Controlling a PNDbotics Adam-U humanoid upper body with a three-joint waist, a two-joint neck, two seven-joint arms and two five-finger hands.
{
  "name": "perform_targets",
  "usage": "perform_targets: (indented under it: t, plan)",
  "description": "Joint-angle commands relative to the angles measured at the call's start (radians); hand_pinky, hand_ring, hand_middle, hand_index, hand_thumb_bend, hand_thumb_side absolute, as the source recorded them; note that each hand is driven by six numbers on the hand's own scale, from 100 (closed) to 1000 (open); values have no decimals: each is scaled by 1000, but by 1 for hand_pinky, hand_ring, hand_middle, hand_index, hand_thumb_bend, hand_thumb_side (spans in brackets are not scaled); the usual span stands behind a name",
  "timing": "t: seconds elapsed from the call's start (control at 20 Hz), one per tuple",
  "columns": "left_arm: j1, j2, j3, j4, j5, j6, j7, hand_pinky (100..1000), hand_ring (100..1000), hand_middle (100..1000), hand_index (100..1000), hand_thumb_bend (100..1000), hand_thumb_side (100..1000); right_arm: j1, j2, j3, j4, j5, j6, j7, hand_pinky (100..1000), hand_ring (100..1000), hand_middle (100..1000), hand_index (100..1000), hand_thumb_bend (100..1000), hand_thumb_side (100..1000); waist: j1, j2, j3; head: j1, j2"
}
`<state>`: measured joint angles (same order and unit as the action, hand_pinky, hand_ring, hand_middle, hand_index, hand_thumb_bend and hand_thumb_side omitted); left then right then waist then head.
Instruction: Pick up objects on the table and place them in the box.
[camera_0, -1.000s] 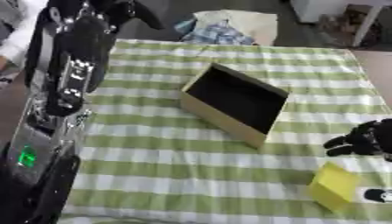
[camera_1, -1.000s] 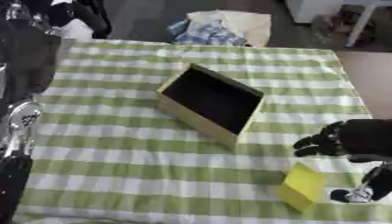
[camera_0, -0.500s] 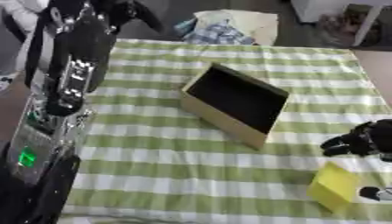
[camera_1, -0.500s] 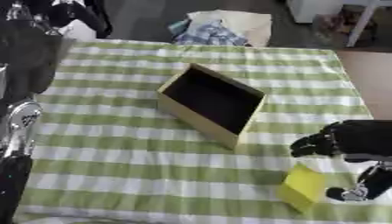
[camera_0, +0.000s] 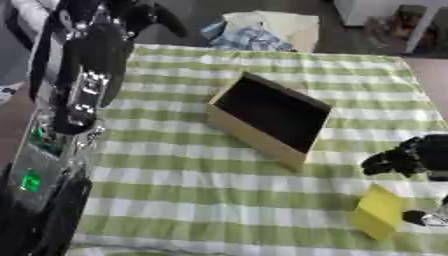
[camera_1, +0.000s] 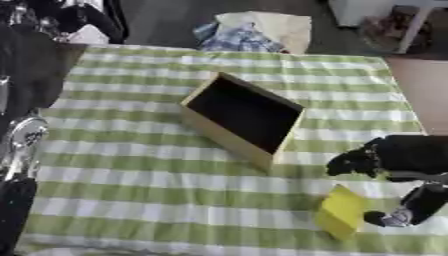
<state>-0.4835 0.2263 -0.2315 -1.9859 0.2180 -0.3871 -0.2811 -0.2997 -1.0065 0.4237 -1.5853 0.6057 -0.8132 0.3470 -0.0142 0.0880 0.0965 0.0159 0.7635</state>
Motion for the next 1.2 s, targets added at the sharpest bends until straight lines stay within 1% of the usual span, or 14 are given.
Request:
perform_targets:
  t: [0.05,0.55,0.95,1.2]
  plan:
    - [-11,2,1,-14,-3,-1,-5,599,800,751,817,100,598,-13,-25,-6,-1,-19,-58,75,606,463,900,989,300,507,-3,-7,1,0,7]
    - [-10,5,-1,-14,-4,-1,-13,598,800,752,816,100,602,-8,-64,8,6,-45,-61,119,622,477,909,985,305,490,-6,-3,3,-2,7]
    - [-8,3,-1,-14,-4,3,-17,597,797,751,816,100,603,2,-85,1,2,-51,-59,113,635,486,913,981,312,474,-6,-5,-1,-2,7]
    - [-7,3,-1,-14,-4,5,-18,596,794,750,816,100,601,5,-91,0,3,-44,-59,103,632,486,913,981,301,481,-7,-5,-3,-3,7]
